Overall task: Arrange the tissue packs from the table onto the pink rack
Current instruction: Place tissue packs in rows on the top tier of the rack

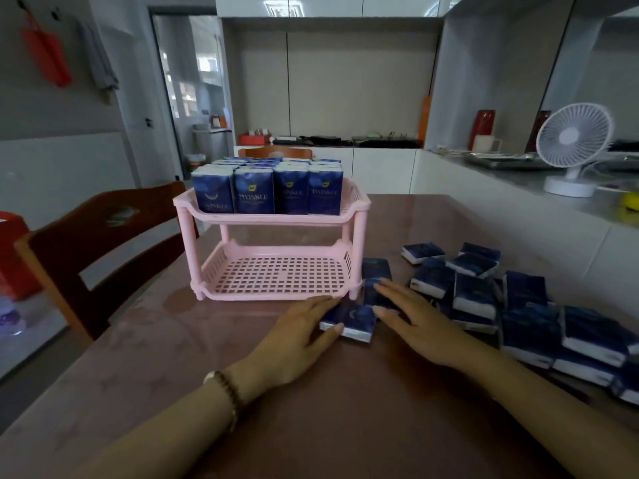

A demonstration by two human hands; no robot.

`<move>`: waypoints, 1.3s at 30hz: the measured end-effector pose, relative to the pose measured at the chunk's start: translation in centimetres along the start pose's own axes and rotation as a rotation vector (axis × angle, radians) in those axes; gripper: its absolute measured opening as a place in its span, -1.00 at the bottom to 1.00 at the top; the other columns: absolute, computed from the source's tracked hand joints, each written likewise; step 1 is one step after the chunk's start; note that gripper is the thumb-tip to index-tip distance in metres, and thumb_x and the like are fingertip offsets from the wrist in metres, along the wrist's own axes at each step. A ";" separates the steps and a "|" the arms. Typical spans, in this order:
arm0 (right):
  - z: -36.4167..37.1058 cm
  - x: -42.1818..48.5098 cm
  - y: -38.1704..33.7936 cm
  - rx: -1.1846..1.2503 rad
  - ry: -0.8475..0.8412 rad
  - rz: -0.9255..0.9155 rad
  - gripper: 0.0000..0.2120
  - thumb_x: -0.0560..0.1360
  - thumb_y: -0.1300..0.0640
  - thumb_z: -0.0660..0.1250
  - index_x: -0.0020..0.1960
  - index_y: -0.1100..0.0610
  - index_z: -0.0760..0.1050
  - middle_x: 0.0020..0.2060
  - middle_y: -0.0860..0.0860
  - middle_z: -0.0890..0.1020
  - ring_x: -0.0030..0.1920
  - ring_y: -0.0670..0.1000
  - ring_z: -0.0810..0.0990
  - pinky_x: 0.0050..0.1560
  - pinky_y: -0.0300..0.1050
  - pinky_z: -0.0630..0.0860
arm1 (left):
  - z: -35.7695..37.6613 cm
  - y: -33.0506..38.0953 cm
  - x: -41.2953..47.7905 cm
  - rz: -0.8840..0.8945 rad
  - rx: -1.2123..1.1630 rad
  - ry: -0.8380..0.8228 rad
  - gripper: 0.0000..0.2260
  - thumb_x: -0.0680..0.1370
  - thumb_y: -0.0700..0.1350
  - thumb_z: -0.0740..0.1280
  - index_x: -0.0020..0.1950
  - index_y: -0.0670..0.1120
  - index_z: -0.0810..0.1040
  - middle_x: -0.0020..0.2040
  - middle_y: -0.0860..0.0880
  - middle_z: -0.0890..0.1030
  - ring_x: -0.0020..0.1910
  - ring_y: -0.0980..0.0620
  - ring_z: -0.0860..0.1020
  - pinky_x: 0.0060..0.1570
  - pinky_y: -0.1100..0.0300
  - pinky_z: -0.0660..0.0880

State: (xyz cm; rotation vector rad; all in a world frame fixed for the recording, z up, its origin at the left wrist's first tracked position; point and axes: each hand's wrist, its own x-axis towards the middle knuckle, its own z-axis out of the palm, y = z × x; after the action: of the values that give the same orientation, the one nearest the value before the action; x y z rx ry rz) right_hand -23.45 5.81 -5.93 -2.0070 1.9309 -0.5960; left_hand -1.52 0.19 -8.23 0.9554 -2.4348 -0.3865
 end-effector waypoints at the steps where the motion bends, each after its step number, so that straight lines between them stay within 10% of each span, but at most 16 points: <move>1: 0.2 0.0 0.0 -0.059 -0.019 0.006 -0.45 0.56 -0.19 0.05 0.50 -0.08 0.07 0.52 -0.14 0.04 0.51 -0.12 -0.03 0.45 -0.14 -0.05 | 0.2 -0.1 0.0 -0.013 0.001 -0.019 -0.53 0.59 0.13 0.15 0.48 0.08 0.21 0.46 0.10 0.28 0.43 0.16 0.22 0.39 0.36 0.06; 6: 0.3 0.3 -0.5 -0.064 0.091 -0.035 -0.66 0.56 -0.17 0.07 0.15 0.01 0.45 0.48 -0.06 0.21 0.49 -0.07 0.09 0.41 -0.14 0.07 | 0.2 -0.5 -0.2 -0.017 -0.119 -0.020 -0.66 0.56 0.16 0.18 0.28 0.08 0.35 0.28 0.08 0.47 0.24 0.16 0.42 0.29 0.17 0.36; 12: 0.5 0.7 -0.1 0.088 0.102 -0.001 -0.77 0.61 -0.01 0.07 -0.03 0.11 0.40 0.30 -0.01 0.45 0.20 -0.12 0.40 0.10 -0.22 0.28 | -0.2 -0.2 -0.5 -0.107 -0.270 0.079 -0.68 0.43 0.14 0.40 -0.09 -0.03 0.36 -0.15 0.07 0.53 -0.25 0.17 0.48 -0.25 0.30 0.44; 19: -1.8 0.2 0.2 0.026 0.058 -0.042 -0.66 0.62 0.07 0.07 0.37 0.00 0.37 0.10 -0.06 0.53 0.14 -0.10 0.46 0.14 -0.29 0.33 | -1.4 -0.1 -0.4 -0.059 -0.315 -0.119 -0.70 0.46 0.00 0.41 0.19 0.08 0.51 0.05 0.12 0.51 0.08 0.27 0.43 0.06 0.45 0.36; 22: -2.2 0.0 0.7 0.023 0.000 -0.092 -0.77 0.58 0.11 0.18 0.17 -0.02 0.53 -0.01 -0.10 0.45 0.05 -0.15 0.43 0.10 -0.34 0.34 | -2.1 0.0 -0.3 -0.081 -0.451 -0.168 -0.76 0.42 -0.08 0.48 0.01 -0.08 0.52 -0.02 -0.02 0.64 -0.01 0.11 0.59 0.08 0.10 0.54; 26: -1.8 -0.2 1.2 0.168 -0.071 -0.036 -0.97 0.52 0.09 0.29 -0.05 0.03 0.49 0.34 -0.09 0.37 0.28 -0.12 0.36 0.22 -0.25 0.28 | -2.9 0.5 -0.6 -0.128 -0.509 -0.187 -0.61 0.36 -0.16 0.53 -0.04 -0.16 0.33 -0.03 -0.16 0.63 -0.04 -0.03 0.64 -0.04 -0.07 0.59; 31: -1.1 0.0 1.3 0.267 -0.076 0.019 -0.70 0.50 0.05 0.31 0.20 -0.01 0.35 0.37 -0.06 0.31 0.37 -0.04 0.30 0.28 -0.19 0.30 | -2.7 0.7 -0.9 -0.084 -0.444 -0.264 -0.45 0.43 -0.21 0.45 0.31 0.08 0.29 0.00 0.10 0.55 -0.05 0.25 0.56 -0.04 0.32 0.51; 34: -1.6 0.1 1.3 0.266 -0.146 0.046 -0.36 0.48 -0.02 0.34 0.47 -0.04 0.14 0.29 -0.08 0.26 0.25 -0.12 0.29 0.21 -0.26 0.27 | -2.7 0.9 -0.9 -0.087 -0.433 -0.238 -0.72 0.50 -0.11 0.38 0.18 0.09 0.47 -0.02 0.19 0.58 -0.11 0.35 0.54 -0.09 0.45 0.43; 39: -1.7 0.1 1.6 0.303 -0.171 0.077 -0.41 0.37 -0.05 0.45 0.34 -0.11 0.31 0.26 -0.10 0.32 0.23 -0.09 0.33 0.18 -0.21 0.29 | -2.2 0.8 -0.6 -0.189 -0.655 -0.044 -0.82 0.51 -0.10 0.36 0.11 0.04 0.57 -0.03 0.11 0.65 -0.10 0.27 0.59 -0.13 0.45 0.46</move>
State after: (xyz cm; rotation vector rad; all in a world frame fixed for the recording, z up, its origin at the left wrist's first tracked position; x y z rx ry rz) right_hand -25.64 5.70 -5.21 -1.7294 1.6955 -0.6328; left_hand -0.38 1.04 -6.24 0.8716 -2.0271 -1.1888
